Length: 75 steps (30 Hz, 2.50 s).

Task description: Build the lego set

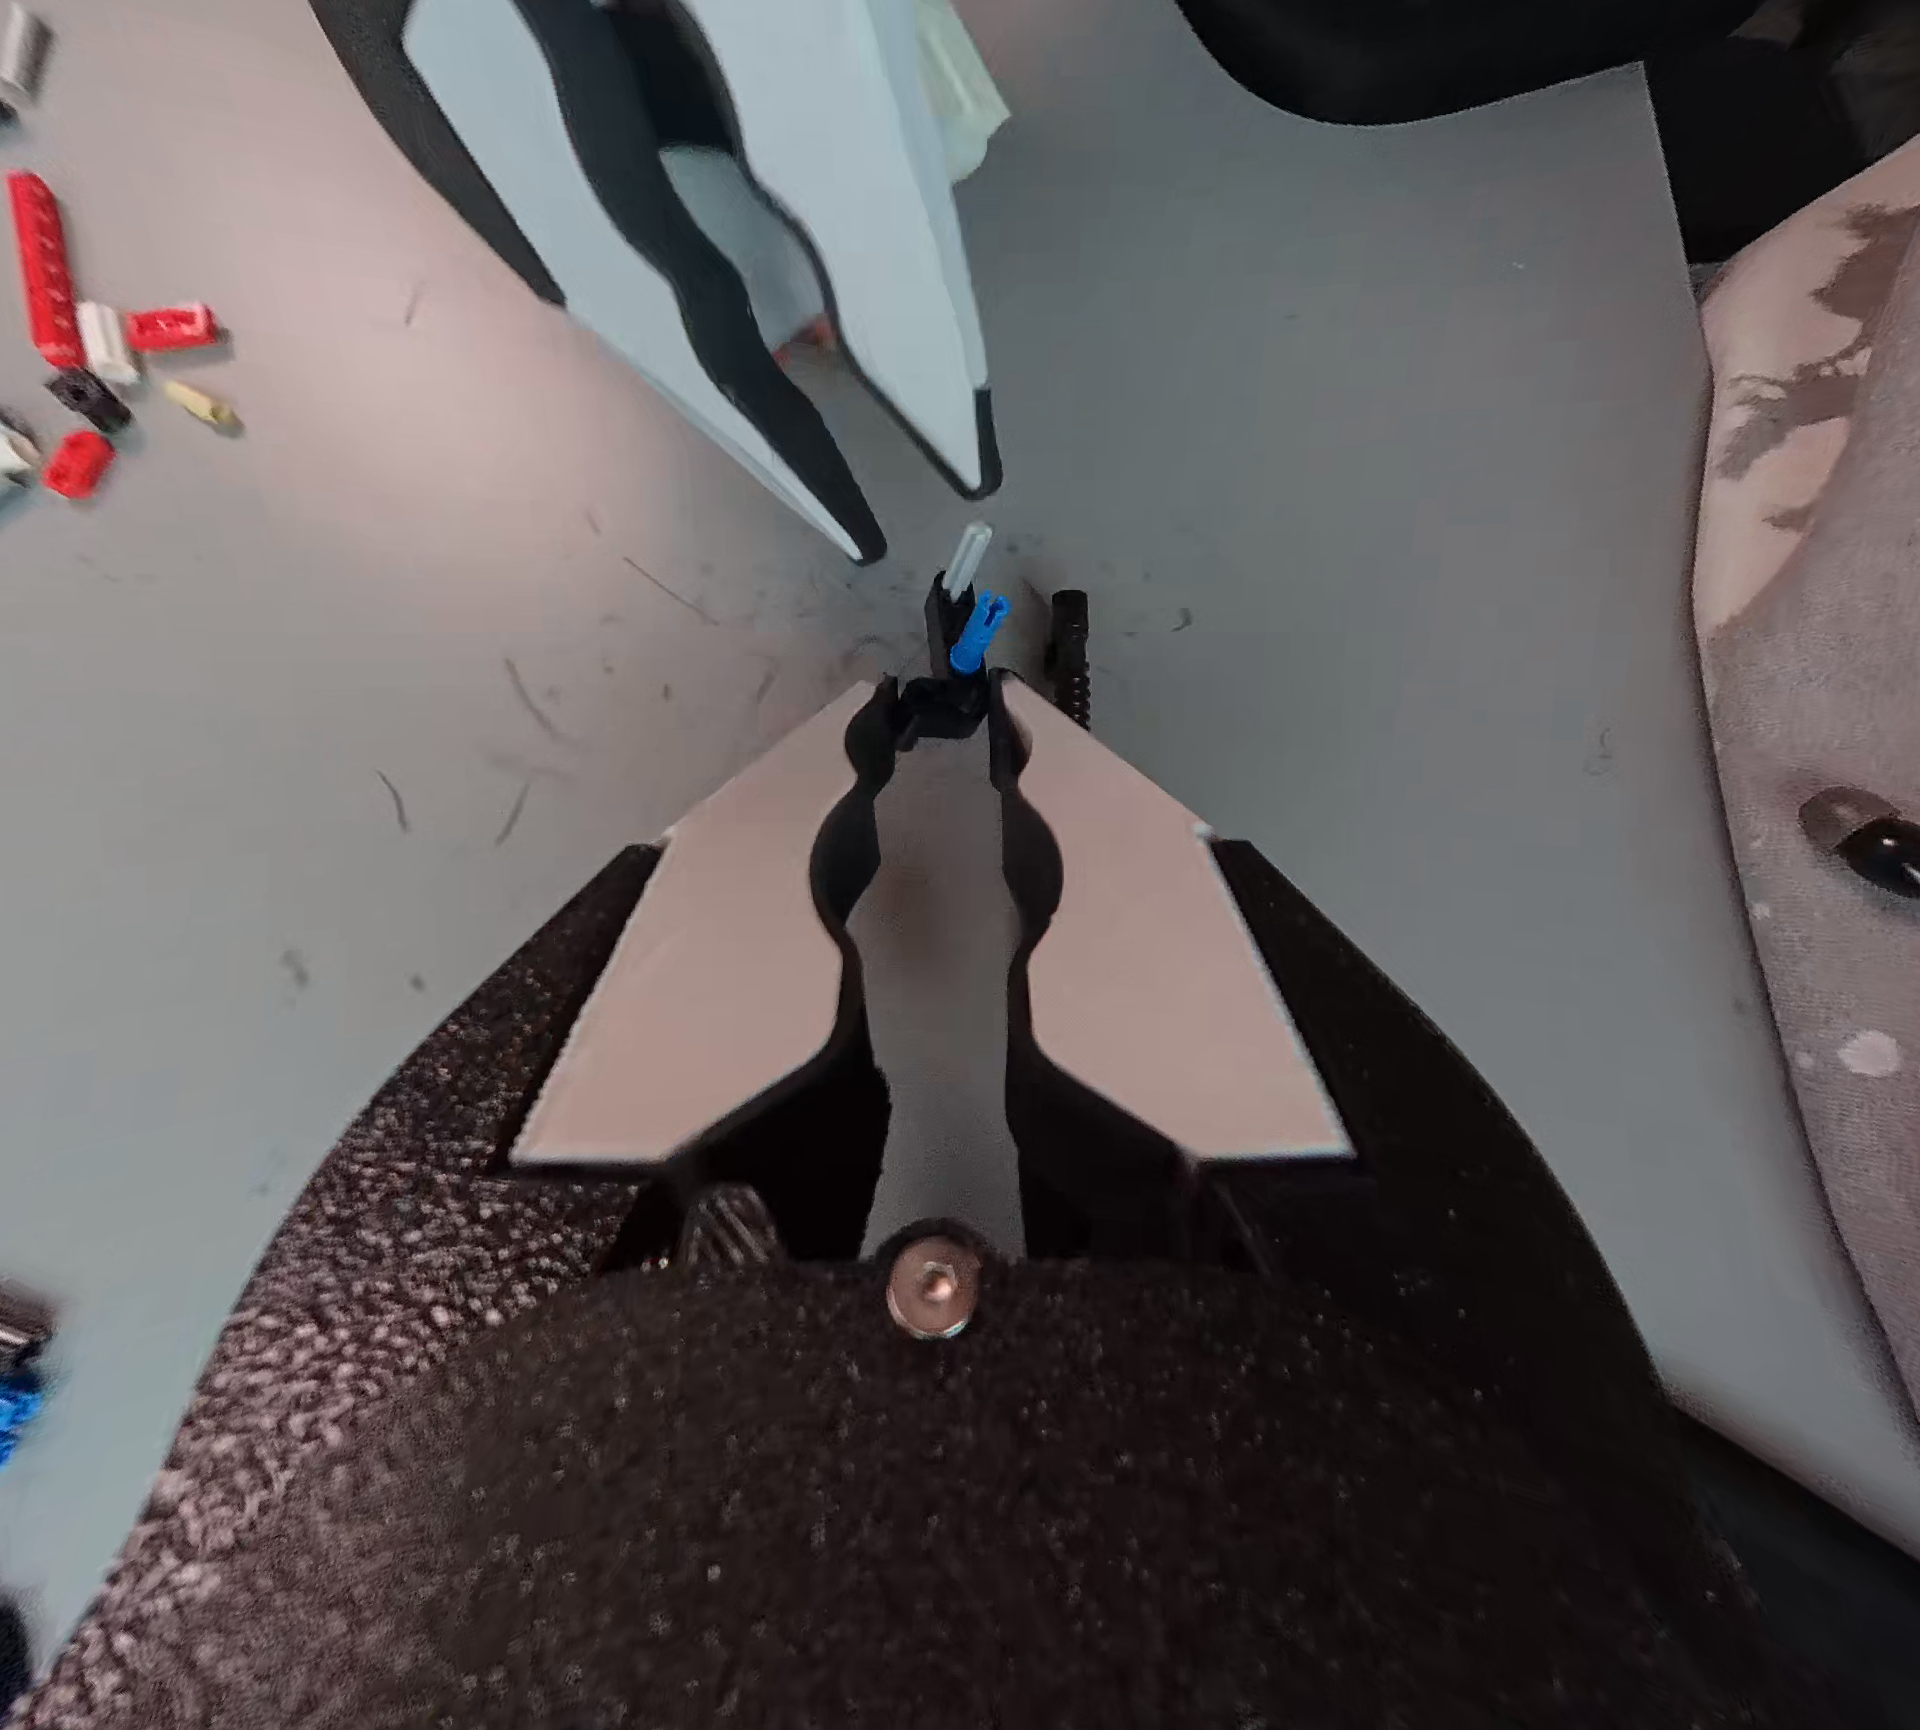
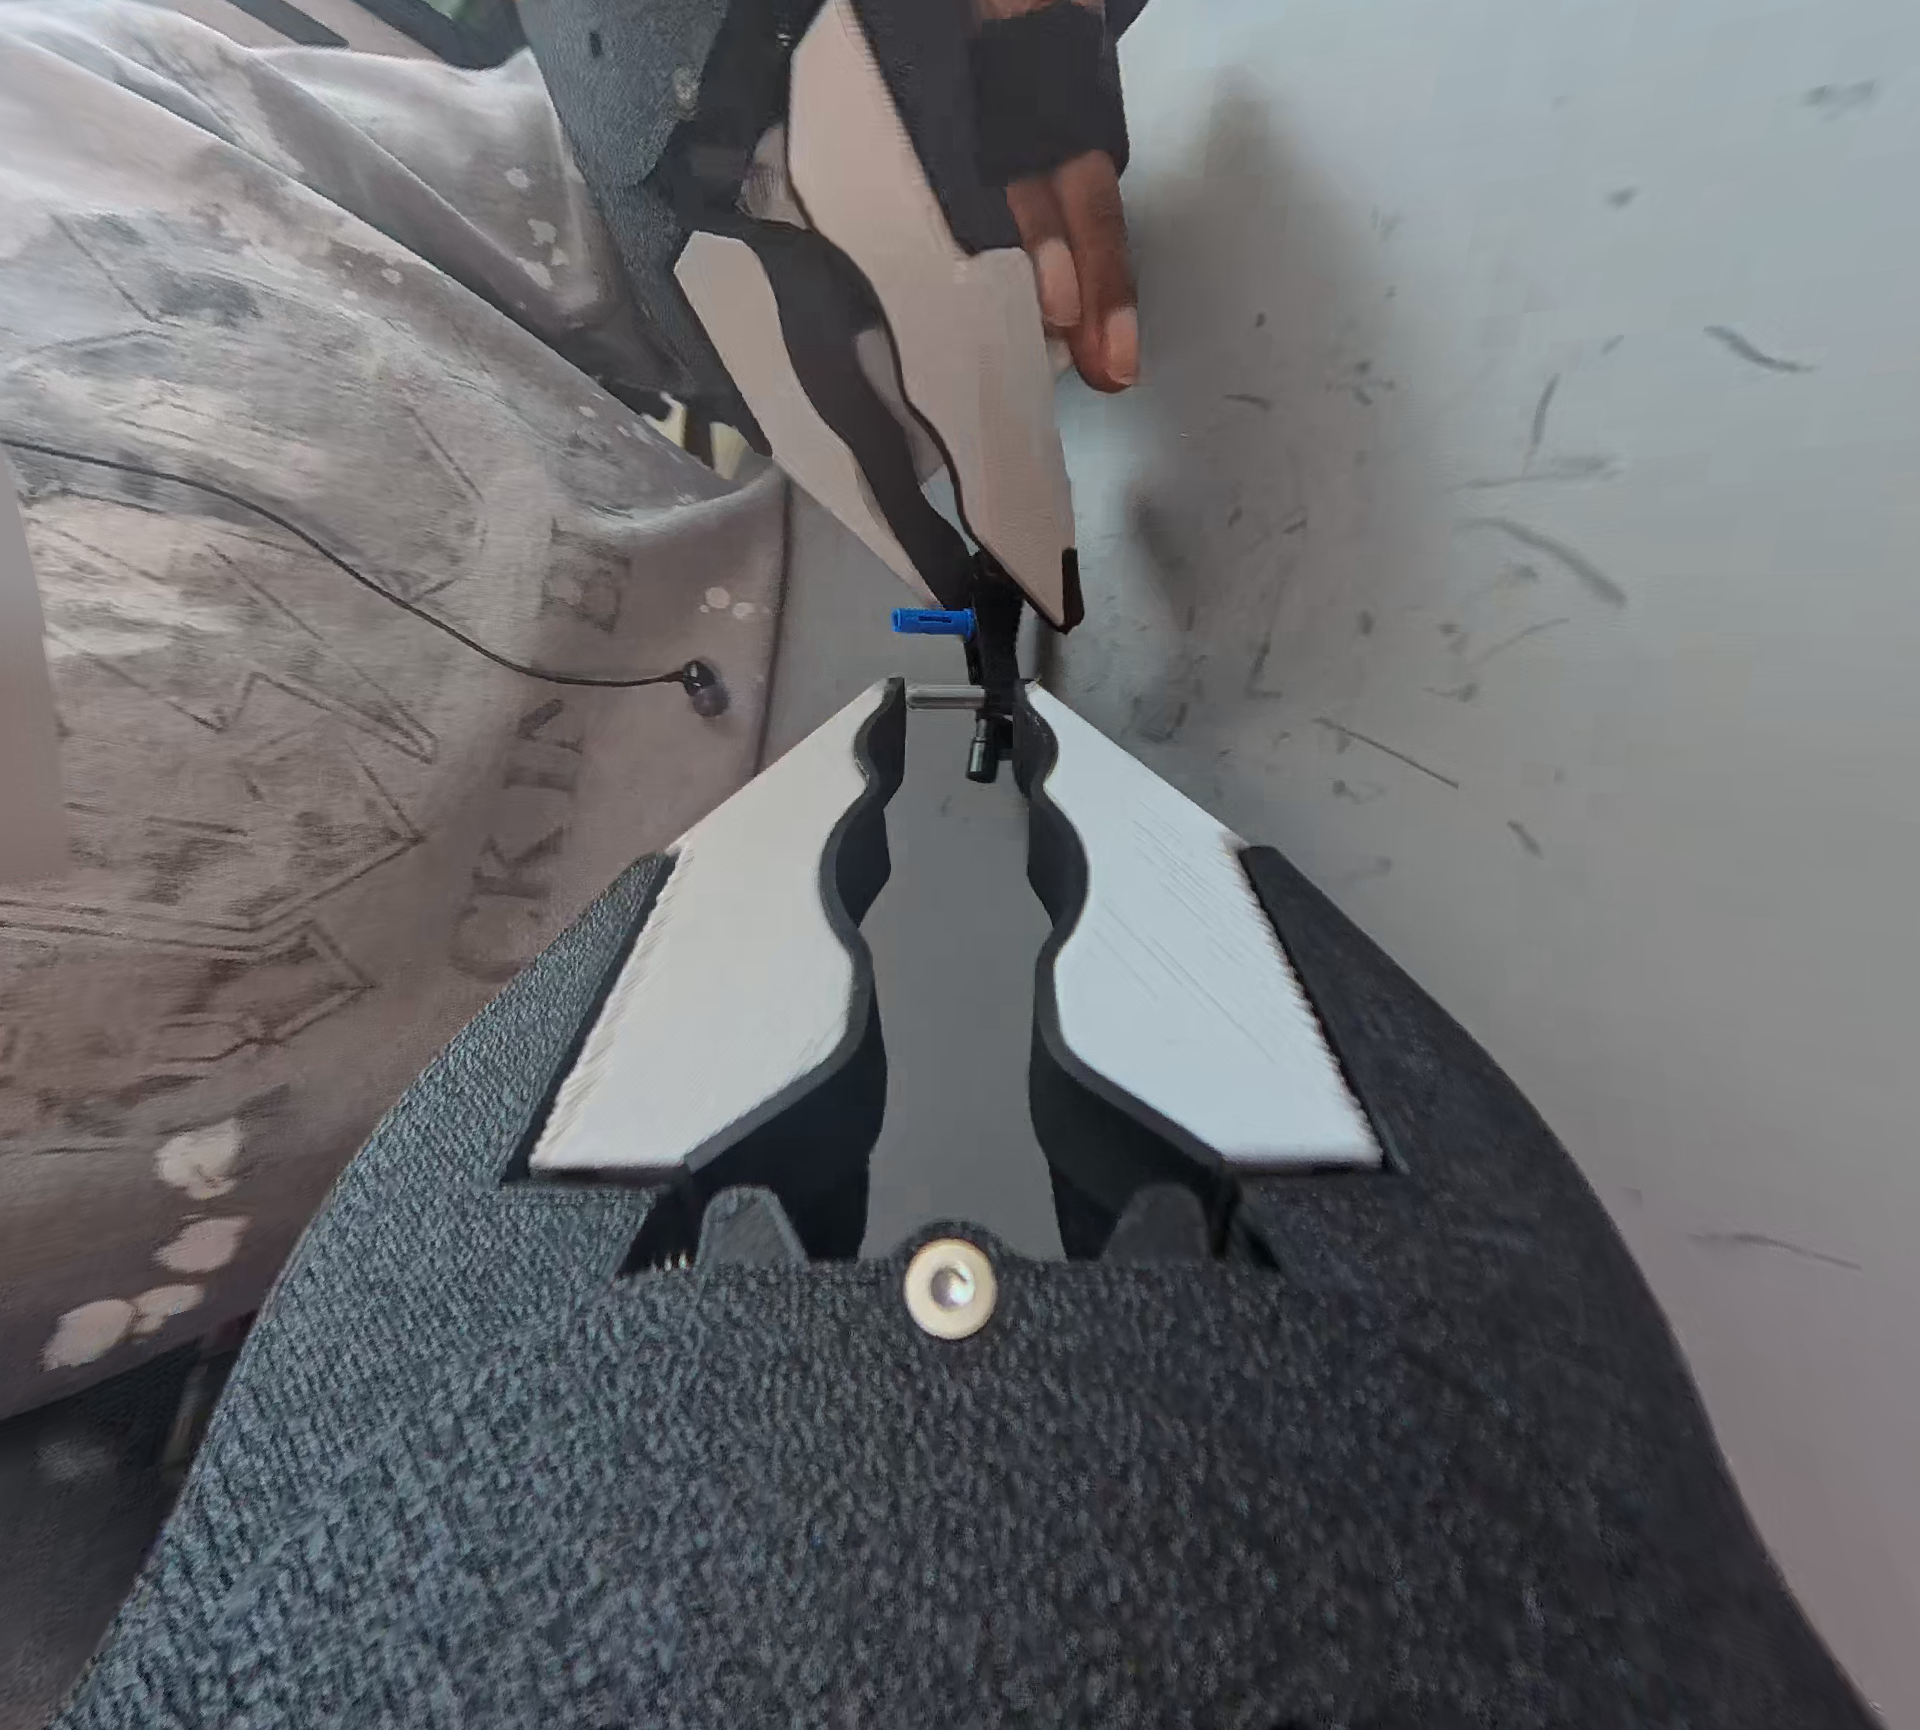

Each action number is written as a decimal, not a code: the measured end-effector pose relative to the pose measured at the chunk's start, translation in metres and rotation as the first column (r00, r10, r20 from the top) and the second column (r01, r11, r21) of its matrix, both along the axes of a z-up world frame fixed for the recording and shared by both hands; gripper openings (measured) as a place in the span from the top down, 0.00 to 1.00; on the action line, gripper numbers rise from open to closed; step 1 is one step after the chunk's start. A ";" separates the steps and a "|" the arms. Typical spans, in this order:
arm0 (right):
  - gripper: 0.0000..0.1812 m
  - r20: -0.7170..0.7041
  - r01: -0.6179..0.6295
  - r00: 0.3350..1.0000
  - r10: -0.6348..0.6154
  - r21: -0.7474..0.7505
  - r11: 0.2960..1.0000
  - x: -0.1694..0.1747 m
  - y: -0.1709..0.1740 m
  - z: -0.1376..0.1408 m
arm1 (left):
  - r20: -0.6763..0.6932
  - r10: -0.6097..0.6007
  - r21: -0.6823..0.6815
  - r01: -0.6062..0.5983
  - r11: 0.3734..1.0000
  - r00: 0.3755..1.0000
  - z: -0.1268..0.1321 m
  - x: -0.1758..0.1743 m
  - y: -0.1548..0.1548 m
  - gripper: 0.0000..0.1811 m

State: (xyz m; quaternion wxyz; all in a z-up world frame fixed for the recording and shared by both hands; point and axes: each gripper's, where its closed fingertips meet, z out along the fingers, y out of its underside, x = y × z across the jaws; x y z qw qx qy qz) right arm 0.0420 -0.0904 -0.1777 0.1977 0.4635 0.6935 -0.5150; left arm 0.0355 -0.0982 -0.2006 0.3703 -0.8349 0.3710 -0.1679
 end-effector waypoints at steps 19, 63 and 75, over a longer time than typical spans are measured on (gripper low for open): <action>0.89 -0.385 0.075 0.892 0.238 0.644 0.761 0.021 -0.024 -0.041 | 0.062 0.015 -0.159 -0.005 0.987 0.998 -0.021 -0.005 -0.004 0.87; 0.96 -0.371 0.187 0.927 0.051 0.576 0.796 -0.014 0.012 -0.038 | 0.049 0.125 -0.126 -0.118 0.985 0.991 -0.017 -0.016 0.017 0.92; 0.94 -0.381 0.196 0.921 0.077 0.625 0.756 -0.010 0.015 -0.040 | 0.036 0.116 -0.117 -0.111 0.987 0.993 -0.017 -0.014 0.015 0.87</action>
